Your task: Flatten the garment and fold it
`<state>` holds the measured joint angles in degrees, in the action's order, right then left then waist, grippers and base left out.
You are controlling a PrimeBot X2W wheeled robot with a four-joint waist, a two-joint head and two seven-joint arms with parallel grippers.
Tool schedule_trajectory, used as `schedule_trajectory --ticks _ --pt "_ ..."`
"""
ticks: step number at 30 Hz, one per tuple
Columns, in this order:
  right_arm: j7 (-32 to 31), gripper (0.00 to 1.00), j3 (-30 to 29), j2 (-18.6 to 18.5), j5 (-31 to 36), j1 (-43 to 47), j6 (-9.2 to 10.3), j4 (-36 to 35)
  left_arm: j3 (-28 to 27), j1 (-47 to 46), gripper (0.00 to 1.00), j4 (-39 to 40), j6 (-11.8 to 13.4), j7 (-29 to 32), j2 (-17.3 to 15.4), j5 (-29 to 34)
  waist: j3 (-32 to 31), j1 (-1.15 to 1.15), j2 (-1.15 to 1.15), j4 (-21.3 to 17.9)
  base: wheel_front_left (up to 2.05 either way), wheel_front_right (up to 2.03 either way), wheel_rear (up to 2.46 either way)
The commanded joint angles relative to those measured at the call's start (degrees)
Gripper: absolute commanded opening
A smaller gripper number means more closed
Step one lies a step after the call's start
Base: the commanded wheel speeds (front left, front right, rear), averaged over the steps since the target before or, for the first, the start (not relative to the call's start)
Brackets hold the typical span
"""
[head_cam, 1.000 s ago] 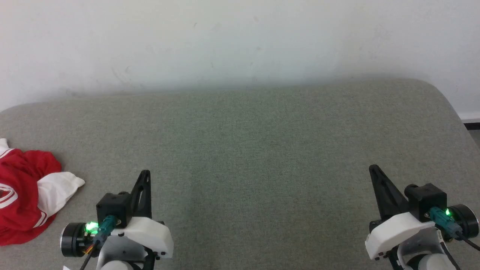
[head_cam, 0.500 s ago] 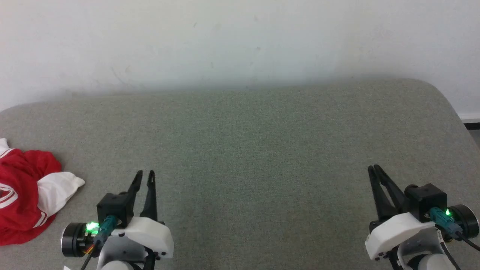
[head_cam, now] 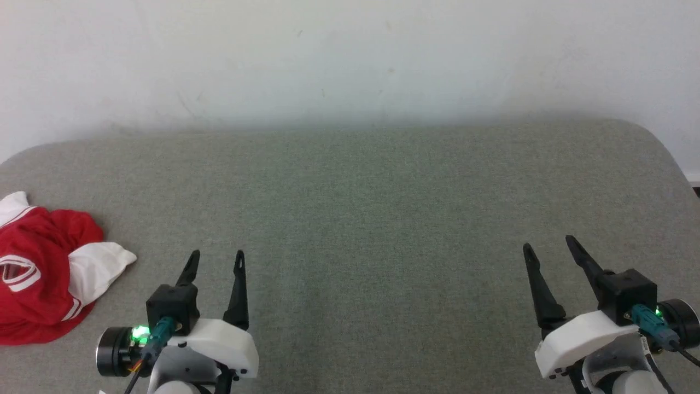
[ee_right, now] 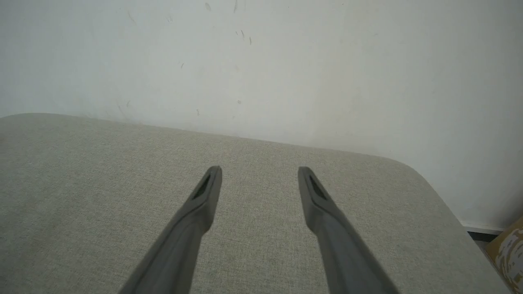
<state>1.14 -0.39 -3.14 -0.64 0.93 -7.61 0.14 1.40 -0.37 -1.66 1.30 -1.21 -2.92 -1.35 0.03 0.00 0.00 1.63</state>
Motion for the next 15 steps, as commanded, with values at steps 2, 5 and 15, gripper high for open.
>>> schedule_trajectory --ticks 2,5,15 --pt "0.62 1.0 -0.36 0.04 -0.58 0.13 0.02 0.04 0.24 -0.93 1.0 -0.52 0.64 -0.76 -0.03 -0.57 0.03 0.0 0.0 0.96 0.0 0.0 0.0" --pt "0.95 1.0 -0.44 0.05 -0.71 0.12 0.02 0.09 0.33 -1.03 1.0 -0.76 0.89 -1.12 -0.04 -0.79 0.04 0.0 0.0 2.03 0.0 0.0 0.0" --pt "1.96 1.0 -0.29 0.07 -1.15 0.07 0.03 0.36 0.48 -1.24 1.0 -1.44 1.65 -2.32 -0.04 -1.56 0.01 0.0 0.0 6.16 0.0 0.0 0.0"
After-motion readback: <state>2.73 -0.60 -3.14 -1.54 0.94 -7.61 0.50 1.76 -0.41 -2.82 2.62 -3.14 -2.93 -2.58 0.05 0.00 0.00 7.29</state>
